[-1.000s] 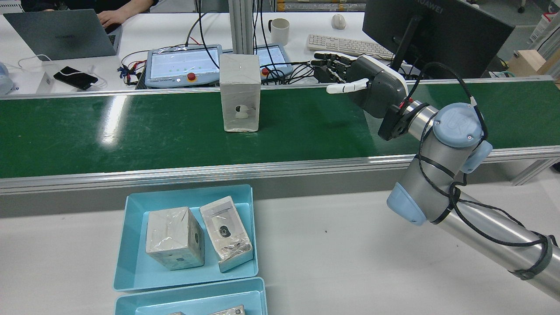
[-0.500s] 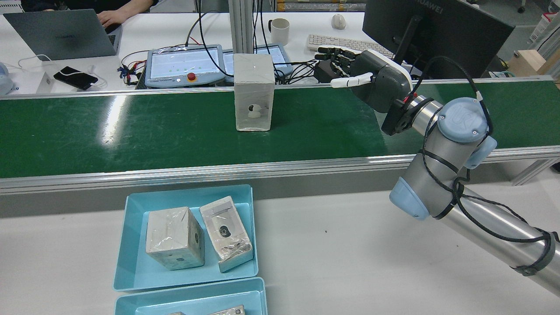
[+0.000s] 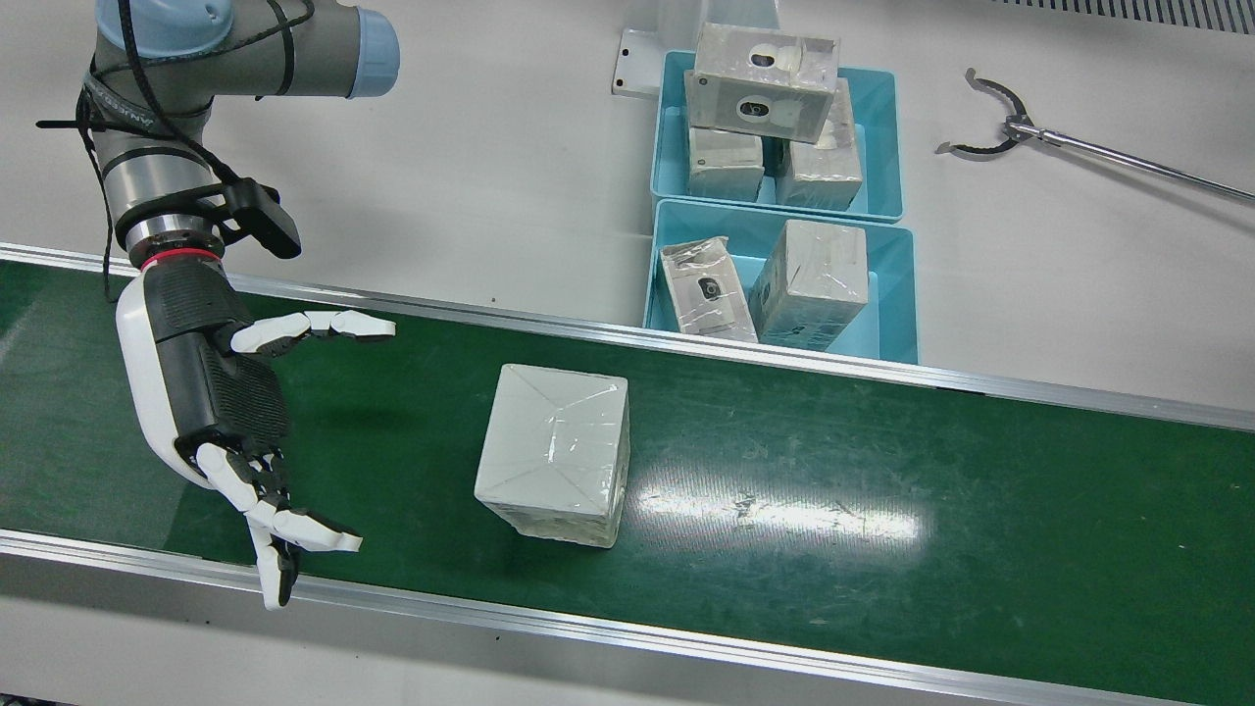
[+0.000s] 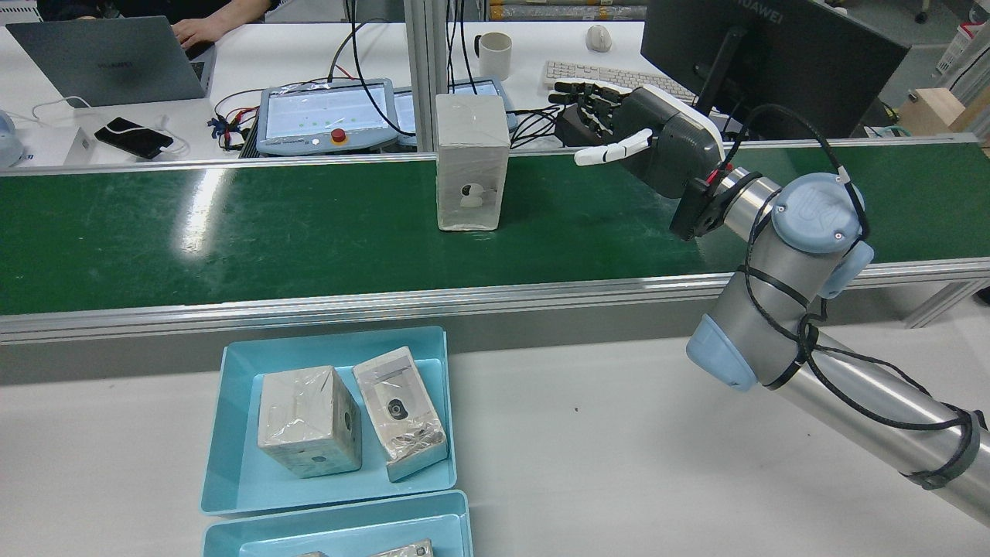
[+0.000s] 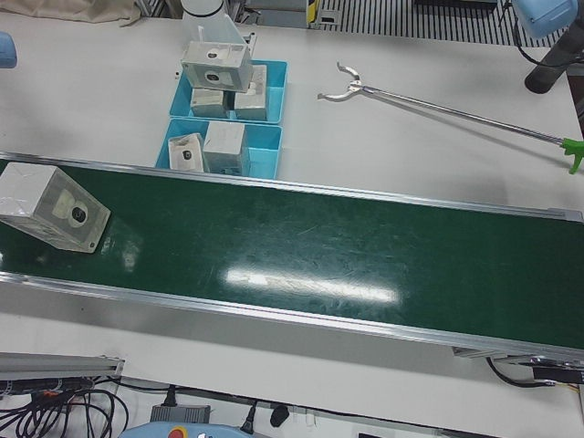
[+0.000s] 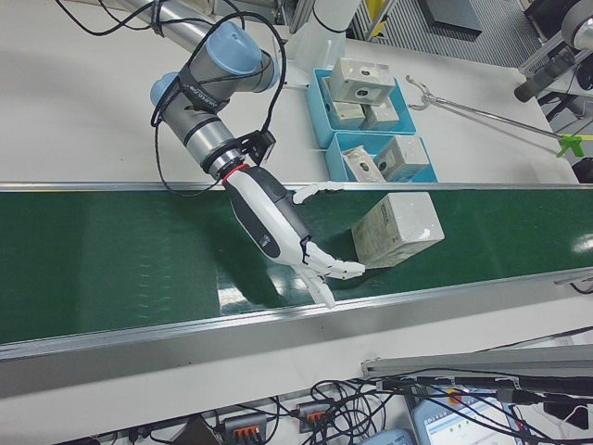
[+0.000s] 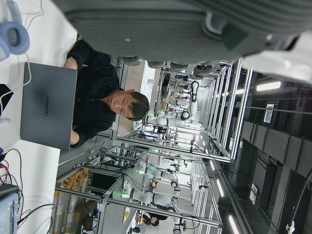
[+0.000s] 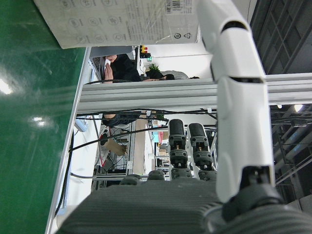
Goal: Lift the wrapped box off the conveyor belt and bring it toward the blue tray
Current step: 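Open the right hand and position it beside the arriving box, then close the right hand fingers around the white wrapped box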
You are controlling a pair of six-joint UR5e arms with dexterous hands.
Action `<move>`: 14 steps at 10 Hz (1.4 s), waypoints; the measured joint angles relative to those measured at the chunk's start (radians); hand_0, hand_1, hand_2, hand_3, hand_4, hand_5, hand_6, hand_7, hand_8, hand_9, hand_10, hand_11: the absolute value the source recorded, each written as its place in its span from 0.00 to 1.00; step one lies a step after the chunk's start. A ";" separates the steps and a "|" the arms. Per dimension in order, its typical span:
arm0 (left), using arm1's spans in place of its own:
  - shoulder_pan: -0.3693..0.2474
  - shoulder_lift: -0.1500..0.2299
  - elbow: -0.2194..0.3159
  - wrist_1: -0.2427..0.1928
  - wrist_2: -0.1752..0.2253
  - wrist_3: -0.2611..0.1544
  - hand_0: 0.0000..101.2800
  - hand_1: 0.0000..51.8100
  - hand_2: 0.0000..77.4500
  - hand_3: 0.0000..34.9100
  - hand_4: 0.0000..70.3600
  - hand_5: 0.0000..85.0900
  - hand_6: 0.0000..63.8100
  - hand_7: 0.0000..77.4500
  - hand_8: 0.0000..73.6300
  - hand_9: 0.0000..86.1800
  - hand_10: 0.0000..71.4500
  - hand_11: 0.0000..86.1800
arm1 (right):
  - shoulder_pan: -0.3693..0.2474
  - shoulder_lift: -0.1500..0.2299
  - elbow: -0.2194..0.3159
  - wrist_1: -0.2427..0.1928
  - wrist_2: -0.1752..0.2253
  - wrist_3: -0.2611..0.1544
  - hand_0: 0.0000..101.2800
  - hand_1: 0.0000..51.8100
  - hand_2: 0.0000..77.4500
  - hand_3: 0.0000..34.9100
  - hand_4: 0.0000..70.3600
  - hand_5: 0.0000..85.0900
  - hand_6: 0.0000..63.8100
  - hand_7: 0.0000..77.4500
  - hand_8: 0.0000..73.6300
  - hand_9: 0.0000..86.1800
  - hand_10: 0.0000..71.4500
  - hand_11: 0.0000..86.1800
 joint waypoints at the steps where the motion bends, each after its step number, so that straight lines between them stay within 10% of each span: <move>1: 0.000 0.000 0.000 0.000 0.000 0.000 0.00 0.00 0.01 0.00 0.00 0.01 0.00 0.01 0.01 0.00 0.01 0.00 | -0.005 0.001 0.000 0.001 0.000 -0.004 0.49 0.33 0.23 0.01 0.22 0.20 0.12 0.25 0.00 0.04 0.00 0.02; 14: 0.000 0.000 0.000 0.000 0.000 0.000 0.00 0.00 0.01 0.00 0.00 0.01 0.00 0.01 0.01 0.00 0.01 0.00 | -0.066 0.073 -0.063 -0.009 0.013 -0.049 0.54 0.46 0.32 0.19 0.26 0.24 0.13 0.34 0.00 0.04 0.00 0.02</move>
